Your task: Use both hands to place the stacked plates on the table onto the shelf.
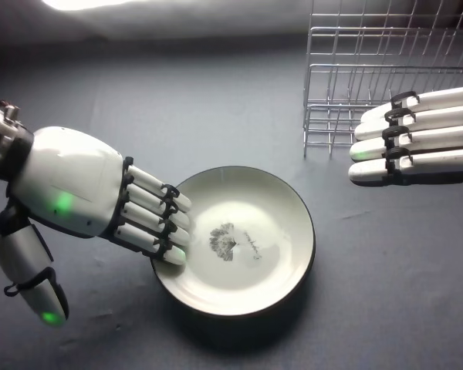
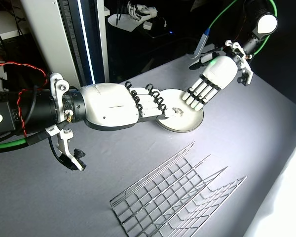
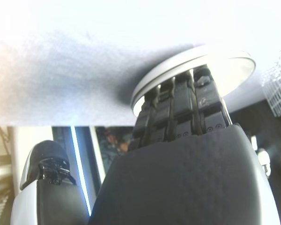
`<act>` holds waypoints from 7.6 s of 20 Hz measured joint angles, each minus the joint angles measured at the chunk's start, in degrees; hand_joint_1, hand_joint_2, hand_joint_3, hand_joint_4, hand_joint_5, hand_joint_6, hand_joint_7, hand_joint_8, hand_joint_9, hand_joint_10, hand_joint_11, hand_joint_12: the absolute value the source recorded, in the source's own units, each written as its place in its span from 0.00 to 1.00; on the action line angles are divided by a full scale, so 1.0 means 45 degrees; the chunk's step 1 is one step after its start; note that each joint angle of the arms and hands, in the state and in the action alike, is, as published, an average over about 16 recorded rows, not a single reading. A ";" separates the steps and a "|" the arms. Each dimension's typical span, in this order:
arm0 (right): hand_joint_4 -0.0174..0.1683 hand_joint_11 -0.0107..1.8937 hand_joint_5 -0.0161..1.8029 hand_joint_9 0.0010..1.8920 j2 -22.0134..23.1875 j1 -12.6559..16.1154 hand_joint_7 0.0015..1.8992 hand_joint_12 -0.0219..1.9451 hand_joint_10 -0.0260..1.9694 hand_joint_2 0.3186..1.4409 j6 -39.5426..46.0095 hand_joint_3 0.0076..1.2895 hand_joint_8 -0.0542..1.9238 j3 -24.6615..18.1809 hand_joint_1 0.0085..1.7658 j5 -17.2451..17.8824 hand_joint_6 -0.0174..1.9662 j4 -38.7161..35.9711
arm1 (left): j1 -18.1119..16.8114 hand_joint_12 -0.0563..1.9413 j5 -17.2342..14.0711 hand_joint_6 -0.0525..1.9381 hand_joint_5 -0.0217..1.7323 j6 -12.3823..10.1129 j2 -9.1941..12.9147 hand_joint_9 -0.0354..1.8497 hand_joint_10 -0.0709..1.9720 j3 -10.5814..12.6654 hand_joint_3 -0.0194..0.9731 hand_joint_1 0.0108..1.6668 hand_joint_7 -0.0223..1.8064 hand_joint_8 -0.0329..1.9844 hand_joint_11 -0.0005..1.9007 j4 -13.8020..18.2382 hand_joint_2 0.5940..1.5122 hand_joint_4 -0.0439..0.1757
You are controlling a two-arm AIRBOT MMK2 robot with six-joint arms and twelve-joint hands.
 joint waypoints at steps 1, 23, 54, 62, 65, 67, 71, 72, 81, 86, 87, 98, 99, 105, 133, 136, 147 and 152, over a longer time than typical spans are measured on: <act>0.12 0.02 0.02 0.01 0.0005 0.0000 0.01 0.13 0.02 0.64 0.0000 0.01 0.04 0.0000 0.29 0.0007 0.02 -0.0001 | 0.0051 0.03 0.0010 0.03 0.01 0.0040 -0.0015 0.03 0.04 0.0005 0.04 0.00 0.02 0.02 0.01 -0.0013 0.45 0.19; 0.12 0.02 0.02 0.01 0.0029 0.0000 0.01 0.02 0.02 0.65 0.0000 0.01 0.04 0.0000 0.28 0.0136 0.02 -0.0008 | 0.0859 0.03 0.0889 0.02 0.01 0.0456 -0.0932 0.02 0.03 -0.0372 0.04 0.00 0.01 0.01 0.01 -0.1122 0.45 0.18; 0.11 0.01 0.18 0.17 -0.2138 0.0207 0.16 0.61 0.03 0.54 0.0004 0.01 0.04 0.0089 0.75 -0.2443 0.02 0.0108 | 0.0535 0.03 0.1410 0.02 0.01 0.0454 -0.1676 0.03 0.03 -0.0572 0.04 0.00 0.01 0.00 0.01 -0.1309 0.46 0.18; 0.10 0.02 0.24 0.22 -0.3156 0.0330 0.22 0.64 0.03 0.56 0.0004 0.01 0.04 0.0564 0.75 -0.3146 0.02 0.0153 | 0.0525 0.03 0.1408 0.02 0.01 0.0454 -0.1676 0.03 0.03 -0.0560 0.04 0.00 0.01 0.00 0.01 -0.1301 0.45 0.18; 0.09 0.04 0.27 0.25 -0.3464 0.0378 0.25 0.64 0.03 0.57 0.0003 0.01 0.04 0.0761 0.75 -0.3270 0.02 0.0203 | 0.0523 0.03 0.1408 0.02 0.01 0.0453 -0.1676 0.03 0.03 -0.0560 0.04 0.00 0.01 0.00 0.01 -0.1300 0.45 0.18; 0.09 0.07 0.30 0.27 -0.3631 0.0412 0.28 0.64 0.03 0.58 -0.0001 0.01 0.04 0.0881 0.75 -0.3297 0.02 0.0250 | 0.0523 0.03 0.1408 0.02 0.01 0.0453 -0.1676 0.03 0.03 -0.0560 0.04 0.00 0.01 0.00 0.01 -0.1300 0.45 0.18; 0.08 0.15 0.36 0.33 -0.3860 0.0477 0.34 0.62 0.05 0.58 -0.0026 0.01 0.05 0.1031 0.74 -0.3235 0.05 0.0328 | 0.0523 0.03 0.1403 0.02 0.01 0.0452 -0.1674 0.03 0.03 -0.0560 0.04 0.00 0.01 0.00 0.01 -0.1299 0.45 0.18; 0.07 0.18 0.38 0.35 -0.3899 0.0491 0.36 0.62 0.06 0.58 -0.0033 0.01 0.06 0.1047 0.74 -0.3195 0.07 0.0340 | 0.0523 0.03 0.1403 0.02 0.01 0.0451 -0.1674 0.03 0.03 -0.0560 0.04 0.00 0.01 0.00 0.01 -0.1299 0.44 0.18; 0.07 0.42 0.51 0.49 -0.4028 0.0583 0.50 0.54 0.23 0.53 -0.0078 0.01 0.21 0.1069 0.73 -0.2788 0.24 0.0420 | 0.0385 0.03 0.1435 0.02 0.01 0.0383 -0.1480 0.03 0.04 -0.0622 0.04 0.00 0.01 0.01 0.01 -0.1345 0.45 0.19; 0.08 0.49 0.53 0.52 -0.4030 0.0755 0.53 0.51 0.32 0.50 -0.0056 0.00 0.28 0.1064 0.73 -0.2697 0.32 0.0360 | -0.0022 0.03 0.1470 0.02 0.01 0.0205 -0.0987 0.03 0.04 -0.0722 0.04 0.00 0.01 0.02 0.01 -0.1524 0.45 0.20; 0.08 0.50 0.53 0.52 -0.4025 0.0822 0.53 0.51 0.33 0.50 -0.0046 0.00 0.29 0.1054 0.73 -0.2711 0.32 0.0343 | -0.0135 0.03 0.1468 0.02 0.01 0.0160 -0.0848 0.03 0.04 -0.0759 0.04 0.00 0.02 0.02 0.01 -0.1557 0.45 0.20; 0.11 0.52 0.56 0.56 -0.3648 0.2134 0.57 0.54 0.42 0.51 0.0097 0.00 0.35 0.0496 0.74 -0.3246 0.38 0.0347 | -0.1526 0.03 0.1356 0.03 0.02 -0.0437 0.1087 0.03 0.04 -0.1248 0.04 0.00 0.02 0.02 0.01 -0.1724 0.45 0.21; 0.11 0.52 0.56 0.56 -0.3572 0.2281 0.57 0.54 0.43 0.51 0.0112 0.00 0.36 0.0382 0.75 -0.3334 0.39 0.0420 | -0.1628 0.03 0.1338 0.03 0.02 -0.0496 0.1235 0.03 0.04 -0.1270 0.04 0.00 0.02 0.02 0.01 -0.1700 0.45 0.21; 0.09 0.52 0.56 0.58 -0.3039 0.3038 0.59 0.56 0.47 0.53 0.0195 0.00 0.38 -0.0377 0.76 -0.3954 0.44 0.1216 | -0.2096 0.03 0.1287 0.03 0.02 -0.0810 0.1907 0.03 0.04 -0.1168 0.04 0.00 0.02 0.02 0.01 -0.1553 0.45 0.21; 0.06 0.45 0.50 0.51 -0.2514 0.6300 0.56 0.68 0.57 0.57 0.0348 0.00 0.46 -0.1271 0.78 -0.8583 0.52 1.1743 | -0.2578 0.03 0.1317 0.03 0.02 -0.1122 0.2922 0.03 0.04 -0.0162 0.04 0.00 0.02 0.02 0.01 -0.1389 0.45 0.21; 0.05 0.45 0.50 0.51 -0.2508 0.6389 0.55 0.69 0.58 0.57 0.0340 0.00 0.47 -0.1173 0.78 -0.8630 0.52 1.2360 | -0.2556 0.03 0.1372 0.03 0.02 -0.1122 0.2959 0.03 0.04 -0.0159 0.04 0.00 0.02 0.02 0.01 -0.1403 0.45 0.21; 0.05 0.45 0.48 0.51 -0.2257 0.6159 0.54 0.70 0.58 0.59 0.0330 0.00 0.50 -0.0583 0.78 -0.8314 0.53 1.3275 | -0.2436 0.03 0.1468 0.03 0.02 -0.0964 0.2970 0.03 0.04 -0.0222 0.04 0.00 0.02 0.02 0.01 -0.1441 0.44 0.21; 0.05 0.46 0.47 0.51 -0.2032 0.5745 0.53 0.70 0.57 0.60 0.0343 0.00 0.51 -0.0229 0.78 -0.8087 0.53 1.3343 | -0.2367 0.03 0.1470 0.03 0.02 -0.0837 0.2917 0.03 0.04 -0.0259 0.04 0.00 0.02 0.02 0.01 -0.1470 0.44 0.21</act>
